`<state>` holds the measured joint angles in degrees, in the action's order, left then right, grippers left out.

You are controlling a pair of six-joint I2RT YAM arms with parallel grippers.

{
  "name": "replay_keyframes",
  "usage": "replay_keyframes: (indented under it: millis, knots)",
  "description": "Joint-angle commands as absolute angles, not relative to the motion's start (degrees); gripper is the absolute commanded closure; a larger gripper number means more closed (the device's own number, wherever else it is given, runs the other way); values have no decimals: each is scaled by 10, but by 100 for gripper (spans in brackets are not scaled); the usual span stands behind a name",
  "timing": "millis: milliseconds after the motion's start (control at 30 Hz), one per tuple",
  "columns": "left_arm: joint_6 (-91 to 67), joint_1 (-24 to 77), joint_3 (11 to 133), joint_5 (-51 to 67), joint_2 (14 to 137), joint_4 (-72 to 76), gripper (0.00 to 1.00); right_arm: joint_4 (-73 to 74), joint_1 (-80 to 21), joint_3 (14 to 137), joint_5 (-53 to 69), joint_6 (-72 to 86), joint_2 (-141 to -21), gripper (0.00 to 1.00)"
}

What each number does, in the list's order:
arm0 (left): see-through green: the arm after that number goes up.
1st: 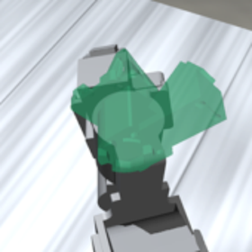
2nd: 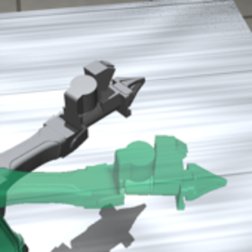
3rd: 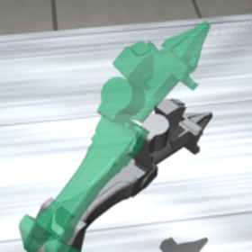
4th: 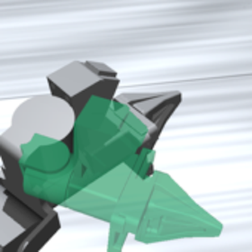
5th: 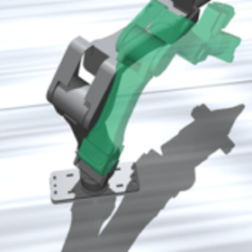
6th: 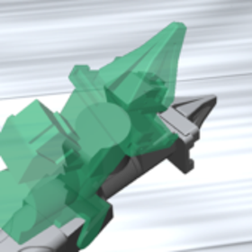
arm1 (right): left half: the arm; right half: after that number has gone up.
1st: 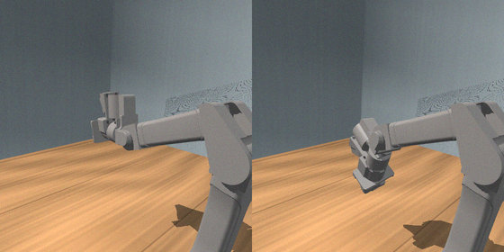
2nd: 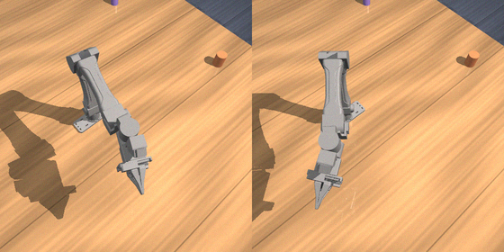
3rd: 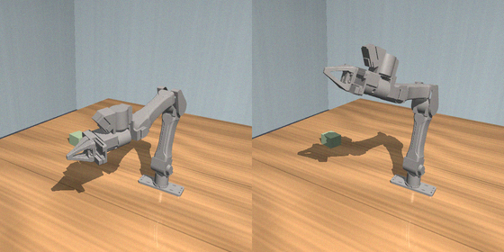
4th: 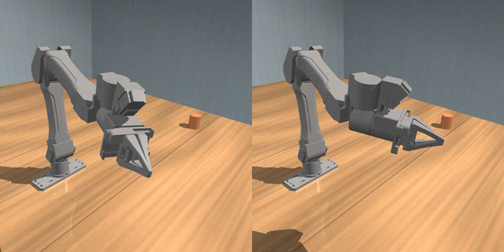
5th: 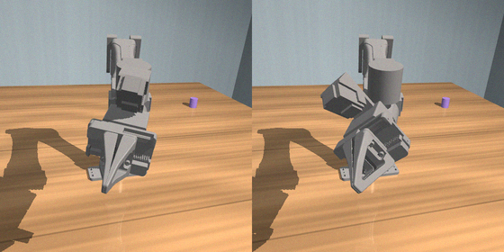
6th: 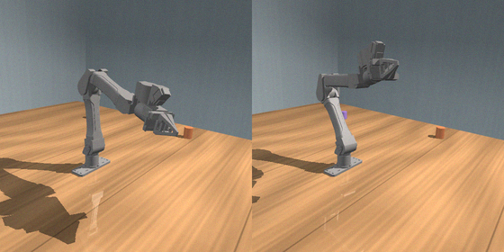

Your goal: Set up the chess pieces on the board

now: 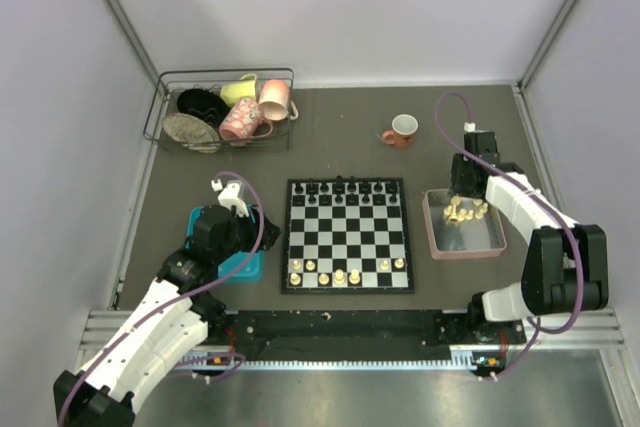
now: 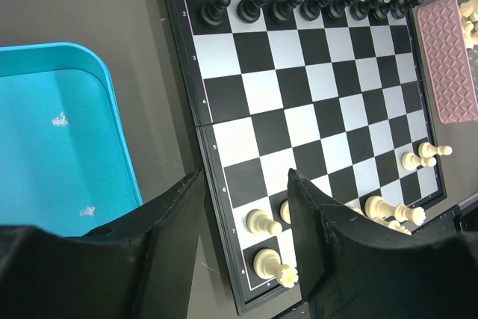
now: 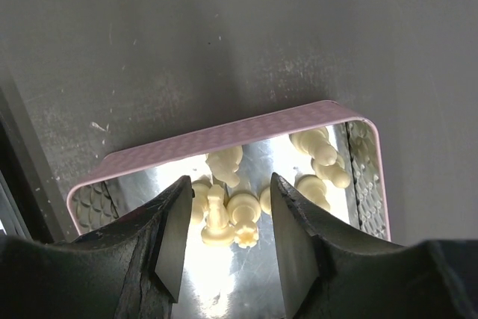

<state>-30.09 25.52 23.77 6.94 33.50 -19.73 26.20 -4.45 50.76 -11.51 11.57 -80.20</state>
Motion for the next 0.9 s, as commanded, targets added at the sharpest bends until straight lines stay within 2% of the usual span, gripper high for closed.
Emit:
replay_keyframes:
  millis: [0, 567, 767, 867]
  knots:
    - [-295, 252, 233, 78, 329, -169, 46, 231, -40, 515, -95, 112, -823, 54]
    - [-294, 252, 234, 76, 330, -170, 46, 208, -33, 504, -86, 115, -861, 64]
    - [-294, 252, 234, 76, 330, -170, 46, 207, -32, 504, -80, 116, -865, 71]
    - [-294, 252, 233, 76, 331, -170, 46, 207, -32, 503, -79, 117, -860, 77]
